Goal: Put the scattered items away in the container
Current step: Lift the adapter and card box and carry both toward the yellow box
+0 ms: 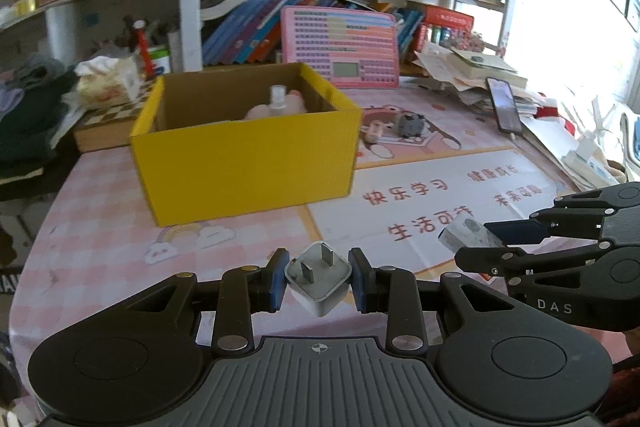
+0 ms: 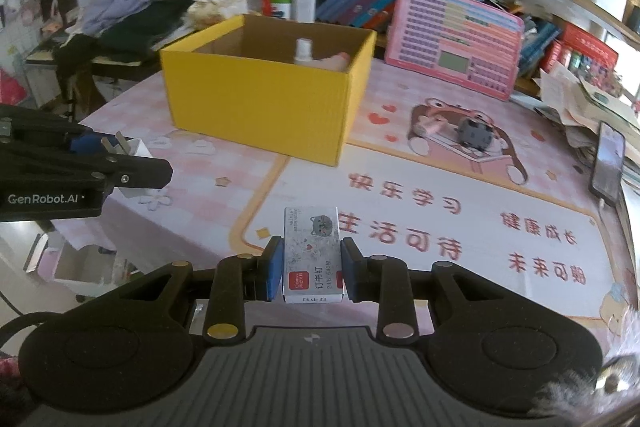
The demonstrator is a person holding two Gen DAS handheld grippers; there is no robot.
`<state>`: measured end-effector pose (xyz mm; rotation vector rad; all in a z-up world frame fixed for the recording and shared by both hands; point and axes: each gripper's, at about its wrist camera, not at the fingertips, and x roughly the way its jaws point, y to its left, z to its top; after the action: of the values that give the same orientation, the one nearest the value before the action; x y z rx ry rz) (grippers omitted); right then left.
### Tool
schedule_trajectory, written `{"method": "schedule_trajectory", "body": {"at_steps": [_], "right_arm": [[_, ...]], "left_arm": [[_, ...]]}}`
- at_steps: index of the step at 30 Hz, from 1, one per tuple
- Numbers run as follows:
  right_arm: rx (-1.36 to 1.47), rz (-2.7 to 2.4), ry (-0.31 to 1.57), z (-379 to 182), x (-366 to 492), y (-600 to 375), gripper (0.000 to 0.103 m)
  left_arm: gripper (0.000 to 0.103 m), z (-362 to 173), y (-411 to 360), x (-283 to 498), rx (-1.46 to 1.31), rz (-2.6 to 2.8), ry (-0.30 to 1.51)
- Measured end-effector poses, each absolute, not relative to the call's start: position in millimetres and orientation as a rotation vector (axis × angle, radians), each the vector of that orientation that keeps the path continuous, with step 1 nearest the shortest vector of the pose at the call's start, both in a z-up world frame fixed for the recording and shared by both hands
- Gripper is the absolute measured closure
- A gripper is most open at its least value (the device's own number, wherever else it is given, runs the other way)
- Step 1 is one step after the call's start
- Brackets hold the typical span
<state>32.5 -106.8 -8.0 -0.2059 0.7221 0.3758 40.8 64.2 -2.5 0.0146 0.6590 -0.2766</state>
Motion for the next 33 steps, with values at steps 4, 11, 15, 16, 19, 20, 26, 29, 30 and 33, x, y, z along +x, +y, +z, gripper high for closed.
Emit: {"method": "schedule_trajectory", "body": {"at_steps": [4,11,15,16,19,20,26,29,30,33], "right_arm": [[-0.225,0.416,0.716,-8,32,-91,0.075],[-0.257,0.484,0.703,-8,35,-68,0.075],[-0.274,0.512,0.689,-5,42,-58,0.075],[-0.278,0.518,0.687,-5,43,-56,0.075],[-0.287,0.535,0.675,-3,49,-51,0.075],[-0.288,0.537,0.67,-2,53,-50,0.075],[-0.266,0.522,0.641,5,84,-56,0.075],[-0.249,0.514,0.621,12,105,-60,0.075],[-0.242,0.513,0.615,14,113,-61,0.075],[-0.229,0.516,0.596,20,136,-63,0.075]], "left_arm": [[0.073,-3,79,35,0.0,-0.239,0.656],[0.073,-1,101,29,-0.021,-0.177,0.646],[0.073,1,107,32,-0.031,-0.149,0.637],[0.073,2,109,33,-0.033,-0.143,0.634],[0.073,5,113,39,-0.042,-0.129,0.626],[0.073,5,115,42,-0.045,-0.126,0.623],[0.073,15,119,68,-0.052,-0.106,0.584],[0.073,22,119,86,-0.049,-0.097,0.563],[0.073,25,119,93,-0.047,-0.096,0.556],[0.073,32,118,114,-0.038,-0.094,0.534]]}}
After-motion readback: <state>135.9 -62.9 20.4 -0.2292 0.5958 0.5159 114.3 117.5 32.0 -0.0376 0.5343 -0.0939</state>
